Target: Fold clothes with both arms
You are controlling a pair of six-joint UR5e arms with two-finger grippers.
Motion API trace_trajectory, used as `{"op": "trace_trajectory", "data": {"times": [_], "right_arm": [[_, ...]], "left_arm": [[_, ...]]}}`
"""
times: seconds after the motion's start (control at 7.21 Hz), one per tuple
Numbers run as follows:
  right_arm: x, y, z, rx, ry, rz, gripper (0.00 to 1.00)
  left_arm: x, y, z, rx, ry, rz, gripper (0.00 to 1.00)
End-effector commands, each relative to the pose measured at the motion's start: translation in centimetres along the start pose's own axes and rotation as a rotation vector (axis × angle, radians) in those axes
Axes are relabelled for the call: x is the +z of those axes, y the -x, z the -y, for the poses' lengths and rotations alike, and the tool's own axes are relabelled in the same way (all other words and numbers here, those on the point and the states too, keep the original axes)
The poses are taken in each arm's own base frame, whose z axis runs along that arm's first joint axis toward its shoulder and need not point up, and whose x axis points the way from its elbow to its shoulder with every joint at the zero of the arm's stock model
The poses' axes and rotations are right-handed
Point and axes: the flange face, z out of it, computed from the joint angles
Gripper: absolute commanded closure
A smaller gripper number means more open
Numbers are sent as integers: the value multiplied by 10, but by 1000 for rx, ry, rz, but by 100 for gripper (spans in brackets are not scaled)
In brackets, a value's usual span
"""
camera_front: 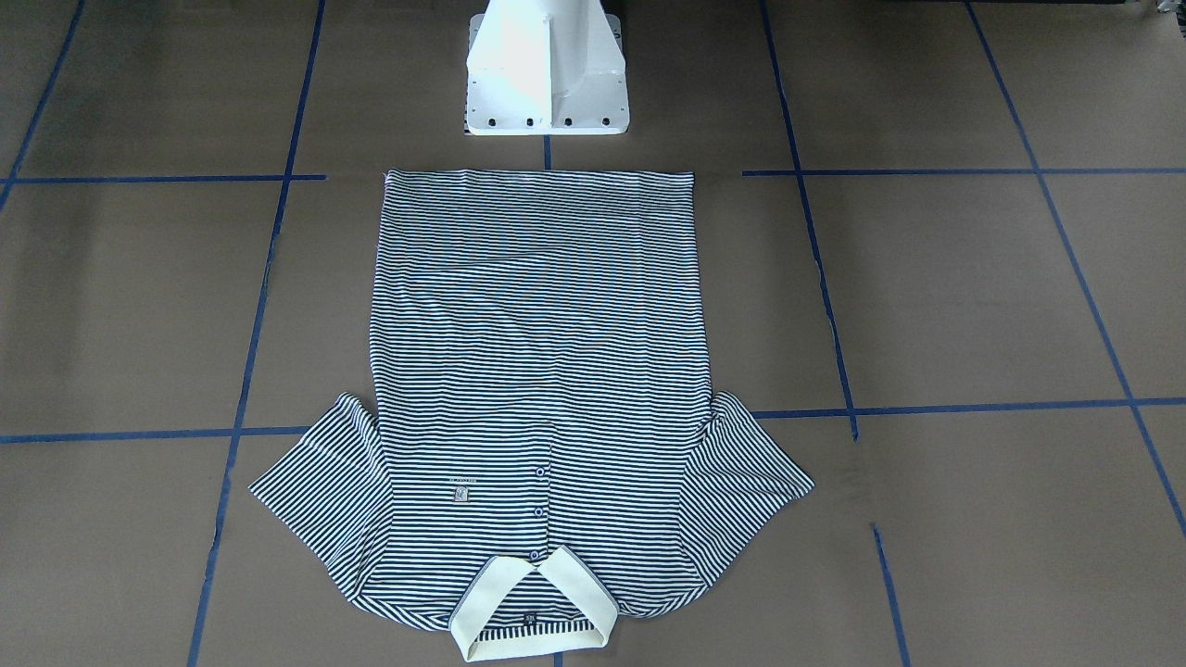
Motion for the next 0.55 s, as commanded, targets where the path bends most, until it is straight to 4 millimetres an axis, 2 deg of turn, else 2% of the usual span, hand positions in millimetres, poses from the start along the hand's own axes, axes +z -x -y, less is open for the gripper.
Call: {"op": "trace_trajectory", "data": {"times": [0.0, 0.14, 0.28, 0.42], "right_arm": [[27, 64, 67, 99, -19, 47, 0], [61, 121, 100, 104, -18, 46, 0], [85, 175, 137, 186, -32, 39, 0], [118, 228, 154, 217, -68, 17, 1]], "left_arm": [[-3, -1, 8, 8, -15, 2, 0], [-3, -2, 9, 9, -17, 3, 0], [-4, -3, 10, 11, -19, 3, 0], [-4, -3, 10, 11, -20, -3, 0]]}}
